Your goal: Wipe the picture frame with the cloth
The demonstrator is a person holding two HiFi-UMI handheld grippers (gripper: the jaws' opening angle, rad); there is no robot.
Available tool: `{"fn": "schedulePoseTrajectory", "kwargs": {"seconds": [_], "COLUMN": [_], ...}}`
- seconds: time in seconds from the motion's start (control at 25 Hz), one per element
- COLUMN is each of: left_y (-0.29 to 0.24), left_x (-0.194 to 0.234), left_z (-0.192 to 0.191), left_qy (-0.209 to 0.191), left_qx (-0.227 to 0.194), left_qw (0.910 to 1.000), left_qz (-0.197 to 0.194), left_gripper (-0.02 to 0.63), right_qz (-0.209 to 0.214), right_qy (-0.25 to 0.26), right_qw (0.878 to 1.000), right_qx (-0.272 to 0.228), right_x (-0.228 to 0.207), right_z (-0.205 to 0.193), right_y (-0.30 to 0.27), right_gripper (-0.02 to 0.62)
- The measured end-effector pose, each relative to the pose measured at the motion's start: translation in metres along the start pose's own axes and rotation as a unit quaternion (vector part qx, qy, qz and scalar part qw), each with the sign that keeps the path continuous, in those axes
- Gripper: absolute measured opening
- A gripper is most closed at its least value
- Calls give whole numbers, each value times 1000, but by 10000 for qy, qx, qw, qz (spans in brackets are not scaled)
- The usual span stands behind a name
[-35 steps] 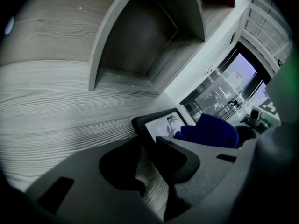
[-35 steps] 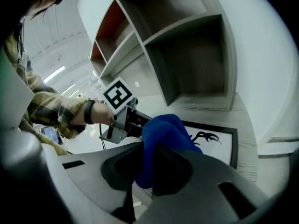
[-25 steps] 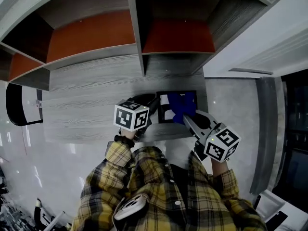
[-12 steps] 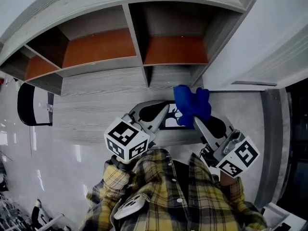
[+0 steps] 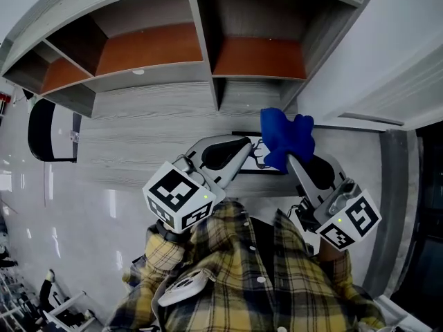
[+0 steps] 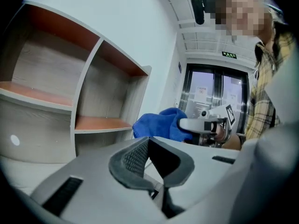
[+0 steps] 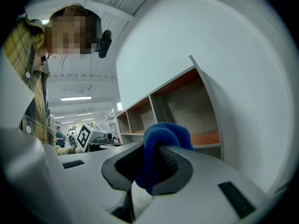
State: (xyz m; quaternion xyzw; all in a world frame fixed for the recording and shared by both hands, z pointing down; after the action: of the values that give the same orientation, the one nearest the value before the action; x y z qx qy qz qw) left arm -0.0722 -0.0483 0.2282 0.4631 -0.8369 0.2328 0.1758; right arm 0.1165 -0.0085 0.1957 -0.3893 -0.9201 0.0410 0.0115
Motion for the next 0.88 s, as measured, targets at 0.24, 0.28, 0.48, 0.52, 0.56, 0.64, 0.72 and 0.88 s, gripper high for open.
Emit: {"fn": "schedulePoseTrajectory", "kwargs": {"seconds": [0.24, 0.28, 0.48, 0.52, 0.56, 0.64, 0.72, 0.88], "left_y": [0, 0, -3, -4, -4, -5, -5, -4], "left_x": [-2, -3, -4, -4, -5, -5, -4, 1], "left_z": [-2, -2, -2, -1, 0, 0, 0, -1], "left_qy": [3, 17, 52, 57, 60, 56, 64, 140], "left_qx": [26, 22, 2, -21, -43, -64, -61, -47], "left_qw": [10000, 10000, 10000, 10000, 10000, 10000, 10000, 9999], "left_qz": [-47, -62, -54, -39, -24, -1, 7, 7], "left_gripper": [5, 5, 5, 5, 5, 5, 5, 5], "right_qz": [22, 29, 61, 64, 65, 72, 97, 135], "right_qy": [59, 67, 33, 32, 36, 40, 31, 6], "right_qw": [9999, 9998, 9997, 9997, 9996, 9995, 9995, 9994], "right_qx": [132, 164, 241, 254, 270, 296, 314, 318], "right_x": [0, 0, 0, 0, 0, 1, 2, 3], "right_z": [-1, -2, -4, -4, -5, -8, -9, -10], "right_y": [0, 0, -1, -1, -1, -1, -3, -7], "right_gripper": [54, 54, 52, 52, 52, 52, 52, 52]}}
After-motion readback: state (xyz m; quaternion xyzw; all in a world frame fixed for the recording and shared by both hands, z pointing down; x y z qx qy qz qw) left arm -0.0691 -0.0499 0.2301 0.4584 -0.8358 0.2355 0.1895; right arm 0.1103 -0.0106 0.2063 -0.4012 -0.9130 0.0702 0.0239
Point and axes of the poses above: the fingertips, and each gripper's own axes: y backward along the fingers, x to its left, z out of its top, the point moved 8 cm from there along y, backward along the fingers, and after that the axes turned 15 degrees about y, right-handed, at the moved point
